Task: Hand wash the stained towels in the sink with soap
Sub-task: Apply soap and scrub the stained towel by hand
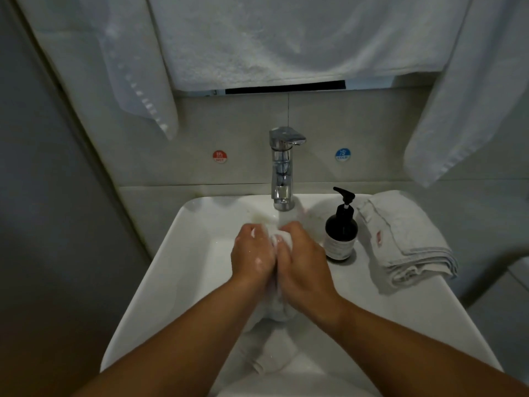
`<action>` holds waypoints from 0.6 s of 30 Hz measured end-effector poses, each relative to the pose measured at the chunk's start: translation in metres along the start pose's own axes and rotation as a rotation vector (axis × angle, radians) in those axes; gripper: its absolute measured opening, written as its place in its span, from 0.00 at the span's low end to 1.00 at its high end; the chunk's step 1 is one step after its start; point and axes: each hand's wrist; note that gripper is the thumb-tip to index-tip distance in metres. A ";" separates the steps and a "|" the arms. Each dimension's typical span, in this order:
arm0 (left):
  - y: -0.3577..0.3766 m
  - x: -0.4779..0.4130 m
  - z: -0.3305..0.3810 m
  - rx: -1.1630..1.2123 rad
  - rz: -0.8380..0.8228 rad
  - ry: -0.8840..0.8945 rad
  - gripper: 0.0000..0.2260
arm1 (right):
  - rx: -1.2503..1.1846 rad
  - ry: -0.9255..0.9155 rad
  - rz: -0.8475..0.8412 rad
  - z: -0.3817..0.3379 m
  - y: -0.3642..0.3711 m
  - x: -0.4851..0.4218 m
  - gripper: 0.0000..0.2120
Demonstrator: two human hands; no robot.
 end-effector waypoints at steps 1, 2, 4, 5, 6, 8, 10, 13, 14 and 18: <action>0.002 0.007 -0.003 -0.020 -0.019 0.008 0.13 | 0.010 -0.037 0.027 -0.001 -0.002 -0.006 0.06; 0.003 0.016 -0.004 -0.042 -0.049 0.034 0.13 | 0.019 -0.027 0.054 0.003 -0.005 -0.014 0.06; 0.002 0.032 0.000 -0.078 -0.137 0.122 0.12 | 0.016 0.121 0.068 0.017 -0.014 -0.030 0.07; 0.000 0.033 0.004 -0.107 -0.154 0.164 0.12 | 0.010 0.196 0.053 0.024 -0.017 -0.032 0.08; -0.002 0.026 0.007 -0.137 -0.151 0.185 0.12 | 0.011 0.226 0.035 0.029 -0.016 -0.029 0.09; -0.005 0.001 0.008 -0.147 -0.076 0.118 0.11 | 0.028 0.182 -0.013 0.020 -0.009 -0.016 0.09; -0.006 -0.012 0.004 -0.139 -0.053 0.030 0.12 | 0.010 0.064 -0.053 0.002 -0.002 -0.005 0.08; 0.003 0.001 -0.007 -0.196 -0.131 0.061 0.16 | 0.013 0.011 0.042 0.003 -0.009 -0.018 0.06; 0.004 0.007 -0.005 -0.201 -0.164 0.076 0.17 | 0.006 0.077 0.071 0.010 -0.015 -0.026 0.07; 0.000 0.002 0.008 -0.185 -0.081 0.141 0.15 | 0.080 0.250 -0.008 0.022 -0.015 -0.023 0.10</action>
Point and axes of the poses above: each hand's wrist, its own x-axis away from the middle knuckle, its own y-axis out of the palm, z = x × y, and after that the axes turned 11 degrees about -x, right-handed
